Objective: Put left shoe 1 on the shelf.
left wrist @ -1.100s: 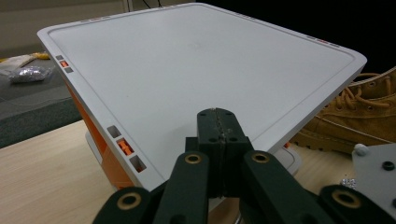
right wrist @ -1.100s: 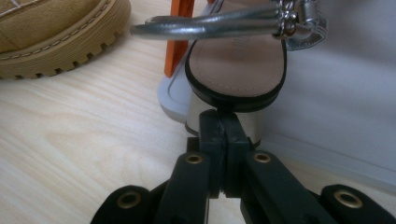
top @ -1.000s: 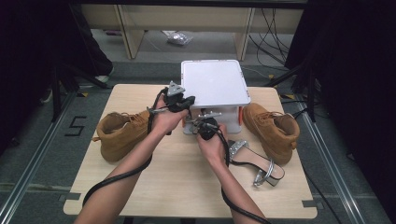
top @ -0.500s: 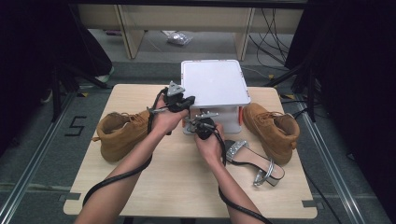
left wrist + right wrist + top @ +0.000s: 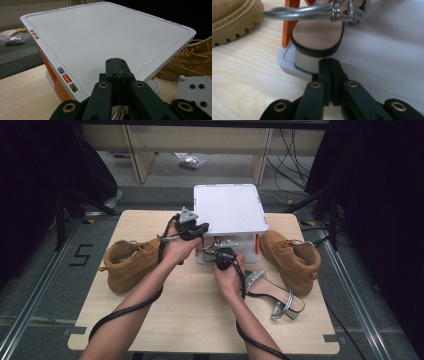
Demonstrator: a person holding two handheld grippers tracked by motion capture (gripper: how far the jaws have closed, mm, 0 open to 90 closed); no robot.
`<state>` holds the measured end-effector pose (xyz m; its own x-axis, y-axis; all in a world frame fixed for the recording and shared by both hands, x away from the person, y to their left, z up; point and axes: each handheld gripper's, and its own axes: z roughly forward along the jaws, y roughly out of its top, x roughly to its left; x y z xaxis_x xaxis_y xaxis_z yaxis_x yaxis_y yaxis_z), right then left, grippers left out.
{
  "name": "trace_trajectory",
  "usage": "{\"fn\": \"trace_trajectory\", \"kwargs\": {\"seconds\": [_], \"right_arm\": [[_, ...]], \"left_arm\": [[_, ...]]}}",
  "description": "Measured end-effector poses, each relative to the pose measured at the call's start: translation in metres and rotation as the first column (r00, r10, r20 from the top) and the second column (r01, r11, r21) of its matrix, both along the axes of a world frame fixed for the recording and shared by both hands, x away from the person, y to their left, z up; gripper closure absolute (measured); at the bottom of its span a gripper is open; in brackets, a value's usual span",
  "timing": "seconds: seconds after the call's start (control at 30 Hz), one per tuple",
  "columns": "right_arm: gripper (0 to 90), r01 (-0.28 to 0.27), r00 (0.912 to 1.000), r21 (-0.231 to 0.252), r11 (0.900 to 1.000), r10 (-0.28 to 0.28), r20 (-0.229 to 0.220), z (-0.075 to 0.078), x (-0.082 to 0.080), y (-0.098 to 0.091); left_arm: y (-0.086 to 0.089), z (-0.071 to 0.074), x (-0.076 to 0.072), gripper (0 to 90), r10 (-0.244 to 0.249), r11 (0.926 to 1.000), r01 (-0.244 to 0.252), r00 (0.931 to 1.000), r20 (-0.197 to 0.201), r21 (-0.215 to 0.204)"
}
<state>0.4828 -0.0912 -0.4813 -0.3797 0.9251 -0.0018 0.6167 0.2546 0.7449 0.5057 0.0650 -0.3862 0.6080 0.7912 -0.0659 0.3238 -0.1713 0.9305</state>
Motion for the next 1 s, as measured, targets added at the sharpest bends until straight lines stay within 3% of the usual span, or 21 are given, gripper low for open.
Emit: {"fn": "trace_trajectory", "kwargs": {"seconds": [0.33, 0.53, 0.7, 0.73, 0.83, 1.0], "right_arm": [[89.9, -0.009, 1.0000, -0.011, 0.9999, 0.009, 0.004, 0.000, 0.003, 0.010], [86.8, -0.014, 0.9999, -0.003, 0.9999, 0.014, -0.005, 0.001, 0.001, 0.006], [79.9, -0.025, 0.9994, -0.023, 0.9994, 0.025, -0.023, 0.011, -0.014, -0.010], [78.3, -0.024, 0.9993, -0.005, 0.9997, 0.024, -0.029, 0.013, -0.019, -0.014], [74.7, -0.034, 0.9990, -0.035, 0.9988, 0.033, -0.030, 0.018, -0.027, -0.022], [64.6, -0.028, 0.9979, -0.054, 0.9982, 0.024, -0.060, 0.033, -0.049, -0.053]], "left_arm": [[0.000, 0.000, 0.000, 89.8, 0.000, 1.0000, 0.000, 1.0000, 0.000, 0.000], [0.000, 0.000, 0.000, 89.8, -0.003, 1.0000, 0.003, 1.0000, 0.000, -0.003], [0.000, 0.000, 0.000, 89.7, -0.001, 1.0000, 0.001, 1.0000, 0.001, -0.003], [0.000, 0.000, 0.000, 89.7, -0.001, 1.0000, 0.001, 1.0000, 0.001, -0.004], [0.000, 0.000, 0.000, 89.7, 0.001, 1.0000, -0.001, 1.0000, 0.001, -0.006], [-0.001, 0.000, -0.001, 89.7, 0.005, 1.0000, -0.005, 1.0000, 0.001, -0.001]]}}
